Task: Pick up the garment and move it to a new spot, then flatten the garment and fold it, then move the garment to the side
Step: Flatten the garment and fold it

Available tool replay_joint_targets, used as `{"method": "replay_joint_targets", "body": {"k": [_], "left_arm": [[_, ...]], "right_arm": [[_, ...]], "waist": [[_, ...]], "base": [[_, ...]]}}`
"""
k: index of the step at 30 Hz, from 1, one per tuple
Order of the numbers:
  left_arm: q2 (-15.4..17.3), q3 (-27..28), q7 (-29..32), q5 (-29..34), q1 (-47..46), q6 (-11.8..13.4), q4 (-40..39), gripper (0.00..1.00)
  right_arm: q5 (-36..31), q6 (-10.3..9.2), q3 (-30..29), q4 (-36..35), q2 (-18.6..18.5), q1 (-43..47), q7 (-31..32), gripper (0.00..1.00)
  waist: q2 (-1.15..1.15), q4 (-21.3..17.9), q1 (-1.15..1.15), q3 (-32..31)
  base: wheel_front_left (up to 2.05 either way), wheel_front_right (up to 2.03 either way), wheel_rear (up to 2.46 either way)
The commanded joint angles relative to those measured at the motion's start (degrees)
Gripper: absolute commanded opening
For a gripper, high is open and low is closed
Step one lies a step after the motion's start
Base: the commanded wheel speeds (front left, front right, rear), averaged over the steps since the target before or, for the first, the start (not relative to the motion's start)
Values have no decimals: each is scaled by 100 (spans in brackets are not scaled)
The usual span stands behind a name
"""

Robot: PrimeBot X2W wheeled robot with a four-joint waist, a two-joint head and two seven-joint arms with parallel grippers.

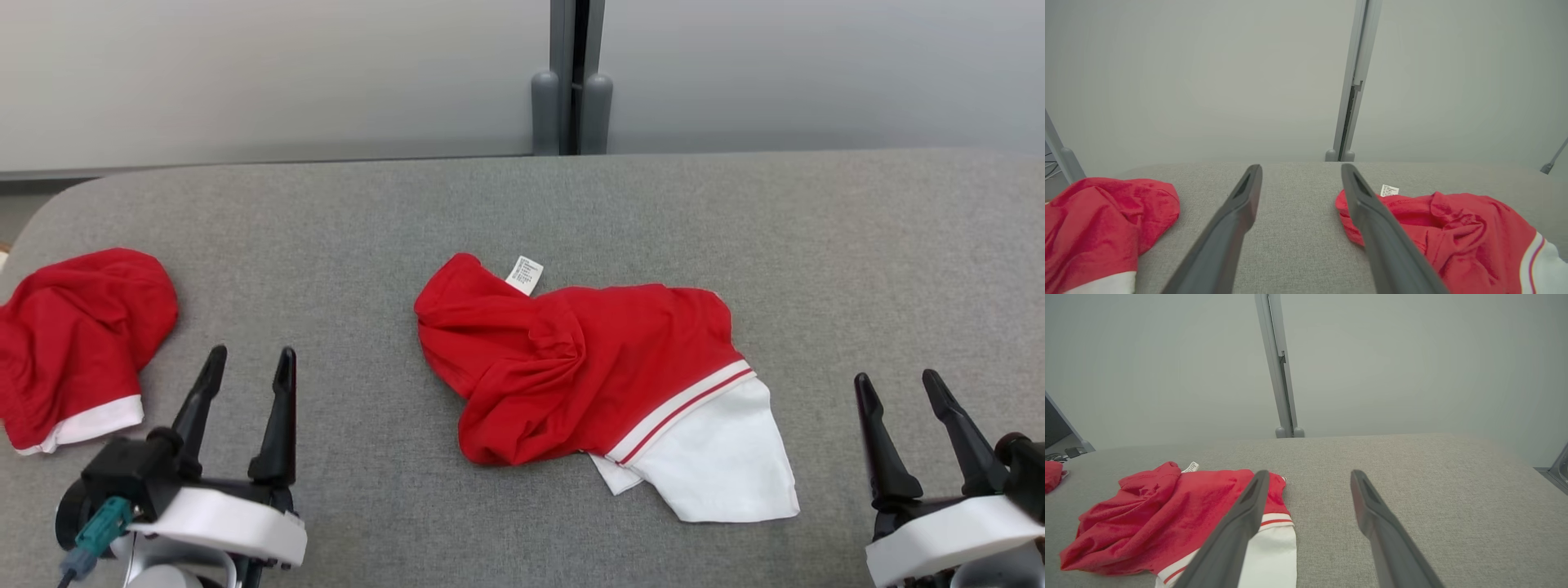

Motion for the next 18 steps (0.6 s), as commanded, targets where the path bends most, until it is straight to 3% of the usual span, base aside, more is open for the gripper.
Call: {"method": "replay_joint_targets", "body": {"k": [1, 18], "left_arm": [[25, 27, -23, -29, 89, -16, -23, 100], [83, -110, 90, -11, 350, 44, -204, 100]], "right_arm": [[-11, 0, 0, -29, -29, 76, 21, 100], [-27, 0, -26, -188, 2, 309, 181, 100]], "waist": [[0, 17, 0, -113], [0, 10, 0, -292]], "base": [[0, 0, 0], [0, 0, 0]]}}
